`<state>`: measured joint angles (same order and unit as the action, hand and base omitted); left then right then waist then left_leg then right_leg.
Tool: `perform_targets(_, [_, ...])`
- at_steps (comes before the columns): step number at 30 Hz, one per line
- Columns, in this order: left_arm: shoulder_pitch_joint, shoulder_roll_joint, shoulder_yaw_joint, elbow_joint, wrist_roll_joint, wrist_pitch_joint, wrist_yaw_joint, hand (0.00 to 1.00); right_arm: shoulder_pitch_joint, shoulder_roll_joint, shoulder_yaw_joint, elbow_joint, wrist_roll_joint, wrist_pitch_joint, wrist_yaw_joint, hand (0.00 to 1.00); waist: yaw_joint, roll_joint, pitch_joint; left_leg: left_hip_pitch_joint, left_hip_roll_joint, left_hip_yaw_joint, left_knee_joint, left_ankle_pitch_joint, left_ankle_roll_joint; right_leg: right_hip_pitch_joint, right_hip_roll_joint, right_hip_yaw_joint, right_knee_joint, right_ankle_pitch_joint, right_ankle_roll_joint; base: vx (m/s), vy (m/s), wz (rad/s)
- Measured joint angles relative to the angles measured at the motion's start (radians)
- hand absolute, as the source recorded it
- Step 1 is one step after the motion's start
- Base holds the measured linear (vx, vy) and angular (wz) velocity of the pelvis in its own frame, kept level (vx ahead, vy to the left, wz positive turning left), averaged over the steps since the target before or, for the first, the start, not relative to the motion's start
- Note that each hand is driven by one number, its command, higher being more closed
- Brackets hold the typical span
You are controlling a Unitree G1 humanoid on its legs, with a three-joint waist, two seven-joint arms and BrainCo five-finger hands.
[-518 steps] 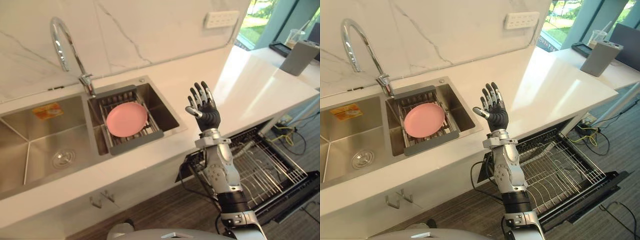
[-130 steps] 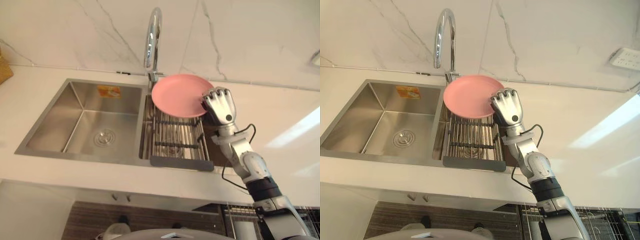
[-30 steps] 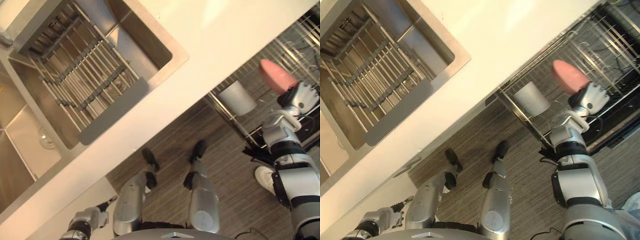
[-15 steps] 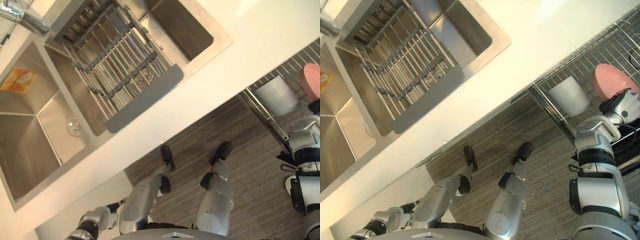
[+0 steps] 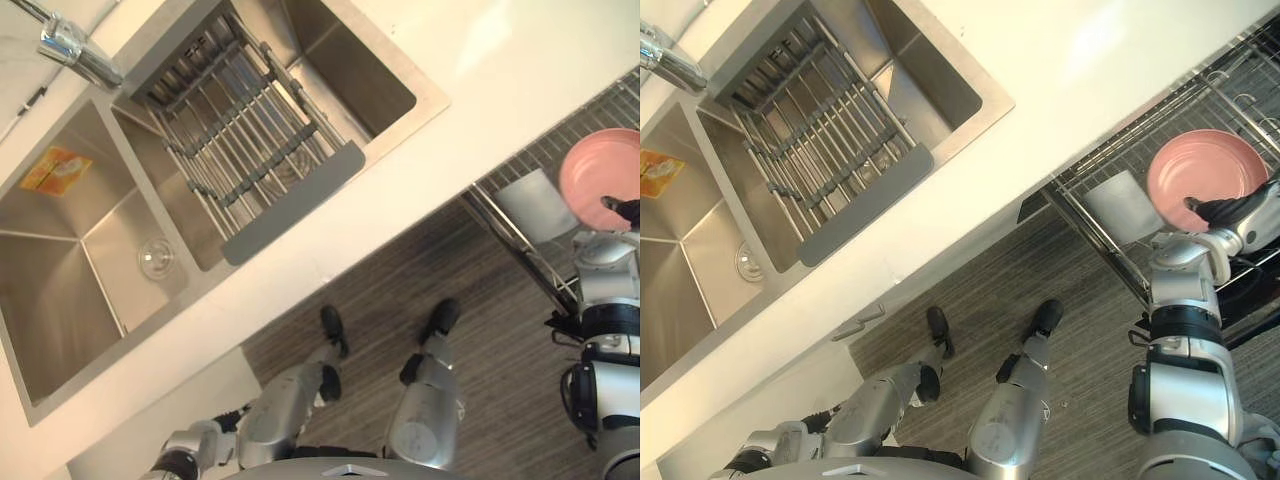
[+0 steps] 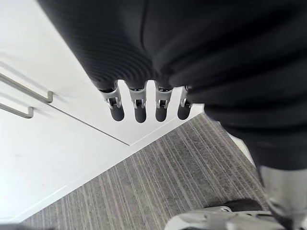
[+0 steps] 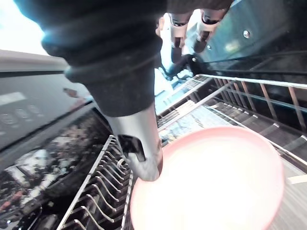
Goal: Walk over to the sink, pick up the cup, carry it to the dishwasher, place the cup inside the dishwasher, then close the dishwasher door
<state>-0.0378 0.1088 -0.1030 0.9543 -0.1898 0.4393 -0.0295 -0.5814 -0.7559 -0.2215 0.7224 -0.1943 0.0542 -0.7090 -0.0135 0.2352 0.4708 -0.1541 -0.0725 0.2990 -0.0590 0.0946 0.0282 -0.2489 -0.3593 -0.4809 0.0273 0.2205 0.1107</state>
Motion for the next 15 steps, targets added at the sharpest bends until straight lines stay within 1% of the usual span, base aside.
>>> perform_targets(2, [0.000,-0.003,0.036,-0.002,0.014,0.000,0.000,0.00,0.044,0.019,-0.012,-0.069,0.014,-0.005,0.079,0.00,-0.010,-0.010,0.007,0.042,0.007,-0.003,-0.017,-0.001,-0.001,0.039,0.009,-0.006,-0.001,-0.008,0.001,0.04,-0.107,0.00])
perform_targets(3, [0.000,-0.003,0.047,-0.001,0.027,0.000,0.000,0.00,0.055,0.026,-0.021,-0.086,0.024,-0.003,0.105,0.00,-0.012,-0.016,0.011,0.052,0.010,-0.005,-0.018,-0.001,-0.001,0.050,0.011,-0.009,0.000,-0.011,0.000,0.04,-0.140,0.02])
perform_targets(4, [0.001,-0.001,0.069,-0.001,0.043,0.000,0.001,0.00,0.073,0.039,-0.030,-0.109,0.048,0.000,0.165,0.00,-0.017,-0.024,0.017,0.072,0.018,-0.009,-0.017,-0.004,-0.006,0.076,0.019,-0.017,-0.001,-0.020,0.000,0.03,-0.123,0.08])
perform_targets(5, [0.003,0.002,0.073,-0.002,0.051,0.000,0.001,0.00,0.085,0.048,-0.032,-0.124,0.054,0.002,0.192,0.00,-0.023,-0.034,0.019,0.074,0.024,-0.016,-0.014,-0.005,-0.008,0.088,0.025,-0.025,-0.002,-0.027,0.002,0.02,-0.156,0.07])
perform_targets(6, [0.003,0.002,0.073,-0.002,0.051,0.000,0.001,0.00,0.085,0.049,-0.032,-0.125,0.054,0.002,0.193,0.00,-0.023,-0.034,0.019,0.074,0.024,-0.016,-0.014,-0.005,-0.009,0.089,0.025,-0.025,-0.002,-0.027,0.002,0.03,-0.140,0.12])
perform_targets(7, [0.013,0.009,0.079,-0.002,0.091,0.000,0.001,0.00,0.109,0.076,-0.036,-0.136,0.075,0.025,0.268,0.00,-0.025,-0.067,0.020,0.093,0.046,-0.017,-0.013,-0.007,-0.022,0.115,0.049,-0.036,-0.010,-0.040,-0.002,0.05,-0.149,0.06])
perform_targets(8, [0.022,0.011,0.092,-0.002,0.112,0.001,0.000,0.00,0.116,0.090,-0.036,-0.141,0.087,0.039,0.294,0.00,-0.025,-0.085,0.018,0.101,0.056,-0.017,-0.013,-0.008,-0.032,0.126,0.058,-0.039,-0.012,-0.042,-0.011,0.08,-0.164,0.08])
perform_targets(9, [0.031,0.013,0.107,-0.002,0.135,0.003,-0.004,0.00,0.135,0.101,-0.037,-0.148,0.103,0.043,0.322,0.00,-0.024,-0.102,0.015,0.115,0.070,-0.019,-0.011,-0.009,-0.039,0.145,0.071,-0.049,-0.014,-0.044,-0.012,0.07,-0.133,0.02])
perform_targets(10, [0.039,0.018,0.109,-0.003,0.151,0.007,-0.009,0.00,0.145,0.106,-0.037,-0.149,0.114,0.043,0.338,0.00,-0.023,-0.114,0.008,0.128,0.081,-0.018,-0.010,-0.011,-0.048,0.158,0.077,-0.052,-0.014,-0.046,-0.015,0.09,-0.153,-0.01])
perform_targets(12, [0.063,0.034,0.130,-0.006,0.156,0.021,-0.029,0.00,0.147,0.124,-0.037,-0.161,0.122,0.048,0.361,0.00,-0.023,-0.148,-0.018,0.148,0.105,0.001,0.006,-0.018,-0.068,0.184,0.097,-0.055,-0.015,-0.062,-0.022,0.09,-0.136,-0.08])
perform_targets(13, [0.070,0.036,0.138,-0.006,0.156,0.024,-0.033,0.00,0.147,0.123,-0.039,-0.164,0.128,0.051,0.361,0.00,-0.022,-0.155,-0.030,0.153,0.112,0.011,0.007,-0.020,-0.071,0.189,0.103,-0.054,-0.015,-0.065,-0.023,0.08,-0.125,-0.09])
perform_targets(15, [0.092,0.042,0.169,-0.005,0.162,0.041,-0.051,0.00,0.148,0.120,-0.085,-0.209,0.152,0.070,0.359,0.00,-0.023,-0.178,-0.070,0.175,0.132,0.029,0.008,-0.027,-0.081,0.210,0.123,-0.055,-0.020,-0.079,-0.028,0.07,-0.121,-0.10])
